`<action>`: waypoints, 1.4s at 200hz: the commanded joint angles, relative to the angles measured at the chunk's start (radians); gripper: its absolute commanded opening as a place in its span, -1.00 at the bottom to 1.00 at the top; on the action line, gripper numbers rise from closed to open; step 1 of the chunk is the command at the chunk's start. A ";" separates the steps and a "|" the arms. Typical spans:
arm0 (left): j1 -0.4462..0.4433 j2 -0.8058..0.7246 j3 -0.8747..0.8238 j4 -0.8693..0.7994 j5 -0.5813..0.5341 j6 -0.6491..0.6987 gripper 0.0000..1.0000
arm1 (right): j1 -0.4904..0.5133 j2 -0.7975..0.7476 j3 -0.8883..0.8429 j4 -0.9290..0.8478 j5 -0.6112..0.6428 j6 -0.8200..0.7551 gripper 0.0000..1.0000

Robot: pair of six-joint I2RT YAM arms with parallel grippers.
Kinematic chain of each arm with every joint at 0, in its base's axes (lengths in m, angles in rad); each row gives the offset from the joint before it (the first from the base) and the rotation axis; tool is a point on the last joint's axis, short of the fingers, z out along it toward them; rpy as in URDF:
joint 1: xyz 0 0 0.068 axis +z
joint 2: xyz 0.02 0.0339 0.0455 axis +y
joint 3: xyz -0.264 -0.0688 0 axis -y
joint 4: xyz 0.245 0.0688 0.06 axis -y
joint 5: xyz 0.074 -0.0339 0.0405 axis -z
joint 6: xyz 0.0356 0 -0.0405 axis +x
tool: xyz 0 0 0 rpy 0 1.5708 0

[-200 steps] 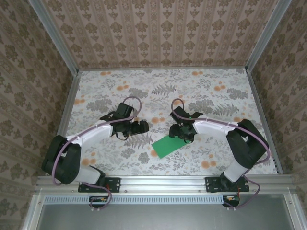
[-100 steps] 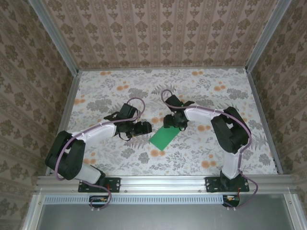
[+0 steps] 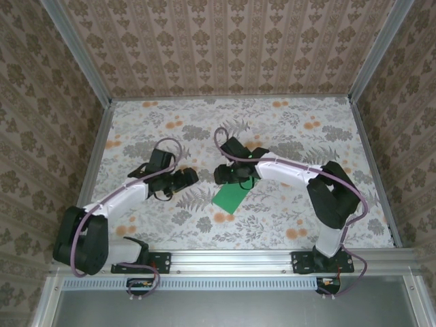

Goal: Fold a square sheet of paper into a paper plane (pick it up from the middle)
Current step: Rotate the paper at the center of the table.

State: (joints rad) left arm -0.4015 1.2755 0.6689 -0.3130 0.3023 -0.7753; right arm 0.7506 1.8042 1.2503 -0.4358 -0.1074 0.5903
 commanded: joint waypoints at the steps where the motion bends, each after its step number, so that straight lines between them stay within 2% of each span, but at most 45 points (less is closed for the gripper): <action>1: 0.025 -0.035 -0.020 -0.030 -0.011 -0.015 0.62 | 0.029 0.040 -0.010 0.018 -0.076 0.080 0.05; 85: 0.034 -0.035 -0.018 -0.037 -0.009 -0.010 0.62 | 0.098 0.164 0.010 -0.007 -0.171 0.018 0.02; 115: 0.033 -0.026 -0.010 -0.037 0.012 0.003 0.63 | 0.105 0.146 -0.029 -0.119 -0.208 -0.166 -0.02; 142: 0.029 -0.018 -0.002 -0.037 0.030 0.022 0.62 | 0.094 0.069 -0.095 -0.266 -0.123 -0.379 -0.04; 169: -0.001 0.003 0.015 -0.015 0.044 0.025 0.55 | 0.069 -0.042 -0.133 -0.275 -0.113 -0.426 -0.06; 182: -0.030 0.025 0.037 -0.009 0.049 0.028 0.51 | 0.064 -0.094 -0.135 -0.264 -0.084 -0.378 -0.01; 193: -0.049 0.047 0.061 0.001 0.052 0.028 0.44 | 0.052 -0.140 -0.144 -0.248 -0.057 -0.296 0.14; 205: -0.113 0.077 0.090 0.020 0.059 0.028 0.35 | 0.036 -0.193 -0.177 -0.221 -0.028 -0.182 0.28; 245: -0.260 0.239 0.215 0.099 0.098 0.021 -0.10 | -0.024 -0.404 -0.369 -0.123 0.017 0.161 0.41; 280: -0.339 0.415 0.329 0.145 0.147 0.006 -0.47 | -0.088 -0.564 -0.531 -0.042 -0.003 0.348 0.46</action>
State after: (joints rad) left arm -0.7010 1.5967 0.9291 -0.2161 0.3920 -0.7673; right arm 0.6964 1.3136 0.8005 -0.5449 -0.1257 0.7284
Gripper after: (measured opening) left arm 0.307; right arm 0.722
